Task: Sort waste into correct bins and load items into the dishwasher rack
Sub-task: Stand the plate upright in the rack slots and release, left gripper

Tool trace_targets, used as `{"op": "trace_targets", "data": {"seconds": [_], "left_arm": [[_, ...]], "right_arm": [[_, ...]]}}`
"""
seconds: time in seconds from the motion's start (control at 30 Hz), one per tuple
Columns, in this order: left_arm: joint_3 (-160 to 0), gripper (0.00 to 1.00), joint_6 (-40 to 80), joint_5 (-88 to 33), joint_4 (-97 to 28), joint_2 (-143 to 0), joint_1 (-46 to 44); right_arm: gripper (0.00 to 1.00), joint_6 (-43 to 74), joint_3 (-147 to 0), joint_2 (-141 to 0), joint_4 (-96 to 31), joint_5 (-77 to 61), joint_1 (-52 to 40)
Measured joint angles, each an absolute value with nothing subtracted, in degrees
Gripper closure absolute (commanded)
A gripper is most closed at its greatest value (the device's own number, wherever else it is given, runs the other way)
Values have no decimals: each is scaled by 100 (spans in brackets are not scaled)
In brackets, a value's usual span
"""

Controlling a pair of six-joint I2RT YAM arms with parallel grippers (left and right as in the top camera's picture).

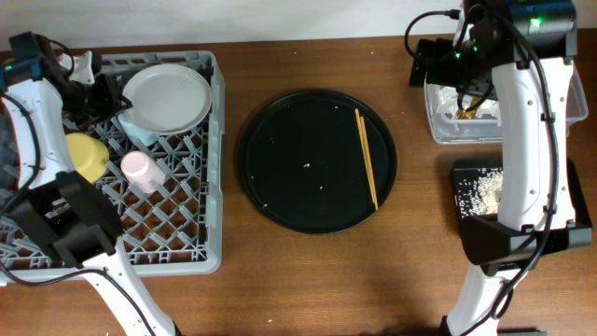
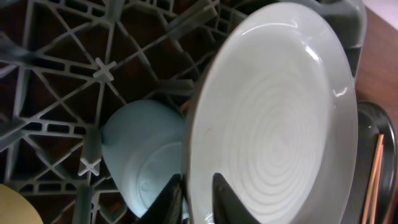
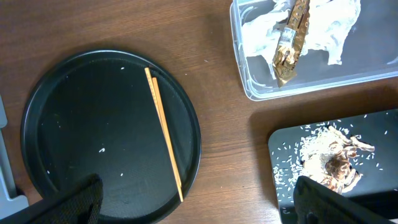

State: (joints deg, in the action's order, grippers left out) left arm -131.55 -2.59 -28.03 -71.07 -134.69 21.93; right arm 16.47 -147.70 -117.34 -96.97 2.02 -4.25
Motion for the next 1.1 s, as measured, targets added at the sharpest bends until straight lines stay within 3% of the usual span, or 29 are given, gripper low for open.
{"op": "trace_targets", "data": {"seconds": [0.23,0.53,0.7,0.87,1.1], "left_arm": [[-13312,100,-211,-2801,-7301,-13469,2270],[-15692,99,34,-1951,-8667,-13474,2206],[-16000,99,392,-215,-8925,-13474,1376],[-16000,100,921,2250,-8873,-13474,-294],[-15895,100,1328,3793,-8783,-13474,-368]], "right_arm": [[2,1651,-14770,-11734,-9697,202,-425],[2,1647,-14770,-11734,-9697,202,-425],[2,1651,-14770,-11734,-9697,202,-425],[2,1647,-14770,-11736,-9697,202,-425],[2,1649,-14770,-11736,-9697,202,-425]]}}
